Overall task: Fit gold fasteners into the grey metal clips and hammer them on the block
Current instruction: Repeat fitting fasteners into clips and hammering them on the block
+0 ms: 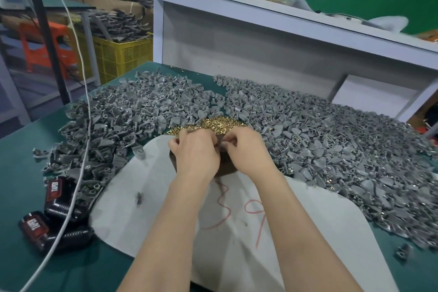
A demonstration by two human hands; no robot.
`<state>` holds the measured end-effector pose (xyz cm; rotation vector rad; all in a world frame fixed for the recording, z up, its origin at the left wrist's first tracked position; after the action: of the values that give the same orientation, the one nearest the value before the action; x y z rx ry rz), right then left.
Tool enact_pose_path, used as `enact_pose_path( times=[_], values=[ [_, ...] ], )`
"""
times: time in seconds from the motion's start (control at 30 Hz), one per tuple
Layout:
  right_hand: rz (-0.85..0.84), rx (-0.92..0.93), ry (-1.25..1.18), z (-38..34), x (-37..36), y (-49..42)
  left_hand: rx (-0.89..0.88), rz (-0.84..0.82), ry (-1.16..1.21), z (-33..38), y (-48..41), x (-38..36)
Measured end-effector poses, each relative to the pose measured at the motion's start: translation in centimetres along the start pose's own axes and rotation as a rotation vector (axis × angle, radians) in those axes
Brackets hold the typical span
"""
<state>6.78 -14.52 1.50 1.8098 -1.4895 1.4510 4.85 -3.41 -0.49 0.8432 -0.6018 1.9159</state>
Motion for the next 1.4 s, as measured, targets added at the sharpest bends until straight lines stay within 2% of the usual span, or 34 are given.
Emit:
enact_pose_path(
  times=[0.1, 0.17, 0.43, 0.73, 1.23, 1.4],
  values=[
    [0.095, -0.019, -0.187, 0.9, -0.1, 0.7, 0.002, 0.007, 0.018, 0.0, 0.0, 0.1],
    [0.132, -0.018, -0.228, 1.2, -0.3, 0.9, 0.006, 0.012, 0.013, 0.0, -0.1, 0.0],
    [0.202, -0.013, -0.109, 1.1, -0.5, 0.9, -0.003, 0.029, 0.007, 0.1, -0.1, -0.1],
    [0.161, -0.080, -0.119, 1.1, -0.4, 0.7, -0.012, 0.032, 0.008, 0.2, 0.1, 0.0],
    [0.206, 0.026, -0.029, 0.1, -0.6, 0.9, -0.021, 0.030, -0.016, 0.3, 0.3, 0.2],
    [0.153, 0.027, -0.046, 0.2, -0.4, 0.8, -0.013, 0.023, -0.008, 0.1, 0.1, 0.1]
  ],
)
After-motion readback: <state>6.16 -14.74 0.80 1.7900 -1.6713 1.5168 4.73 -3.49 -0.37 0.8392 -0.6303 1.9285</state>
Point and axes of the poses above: each hand's wrist, its own y-axis away from the middle knuckle, its own x-axis out of the back of the hand, z = x × y, the point moved 7 cm from there along -y, towards the middle knuckle, and after that the axes turned 14 degrees about x, right-handed, at the moved point
